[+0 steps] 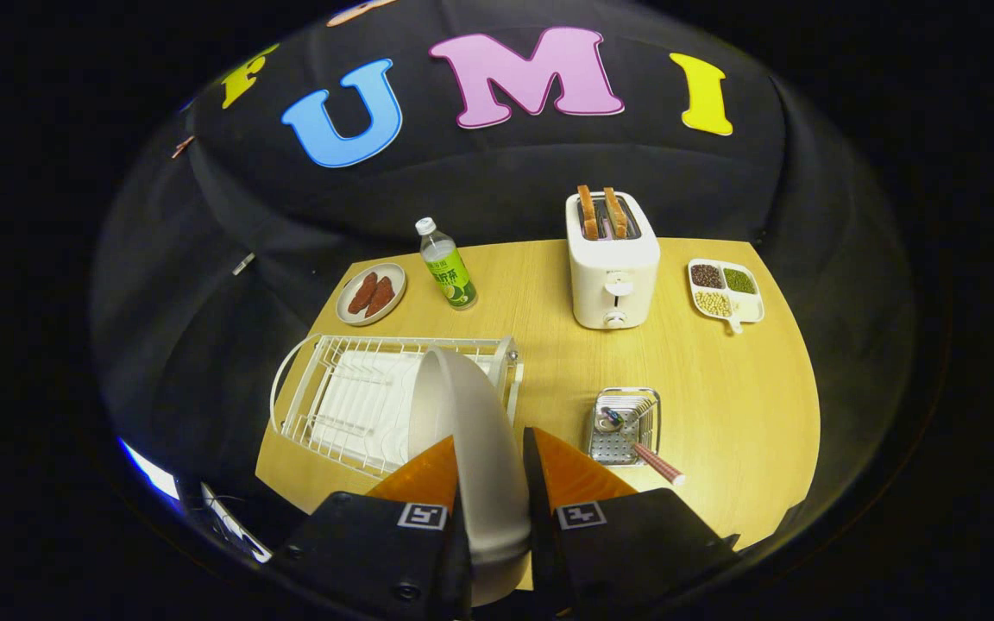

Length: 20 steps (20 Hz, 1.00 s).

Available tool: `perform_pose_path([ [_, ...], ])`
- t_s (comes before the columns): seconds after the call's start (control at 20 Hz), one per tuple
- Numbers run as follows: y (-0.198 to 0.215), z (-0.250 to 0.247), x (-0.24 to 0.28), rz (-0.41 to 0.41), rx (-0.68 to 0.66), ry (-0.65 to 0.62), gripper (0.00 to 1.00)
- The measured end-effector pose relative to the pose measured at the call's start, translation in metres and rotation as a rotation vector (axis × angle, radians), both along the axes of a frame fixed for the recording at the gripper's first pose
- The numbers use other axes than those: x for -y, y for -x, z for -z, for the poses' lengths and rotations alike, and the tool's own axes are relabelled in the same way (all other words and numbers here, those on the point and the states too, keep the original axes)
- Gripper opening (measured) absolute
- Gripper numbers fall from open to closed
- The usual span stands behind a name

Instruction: Take the plate from the dish rack, then take the spoon from the basket and place it into the plate.

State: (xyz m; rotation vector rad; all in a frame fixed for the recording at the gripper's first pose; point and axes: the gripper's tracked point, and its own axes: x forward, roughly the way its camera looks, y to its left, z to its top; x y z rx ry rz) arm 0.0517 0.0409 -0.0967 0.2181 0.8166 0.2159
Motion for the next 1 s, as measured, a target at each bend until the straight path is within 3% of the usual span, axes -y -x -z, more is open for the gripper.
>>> perform_pose_path([
  [0.3,0.079,0.032,0.04,-0.059,-0.061,-0.089,0.31],
  [0.55,0.111,0.092,0.069,-0.083,-0.176,-0.186,0.31],
  [1.0,0.074,0.2,0.091,-0.173,-0.309,-0.278,0.32],
])
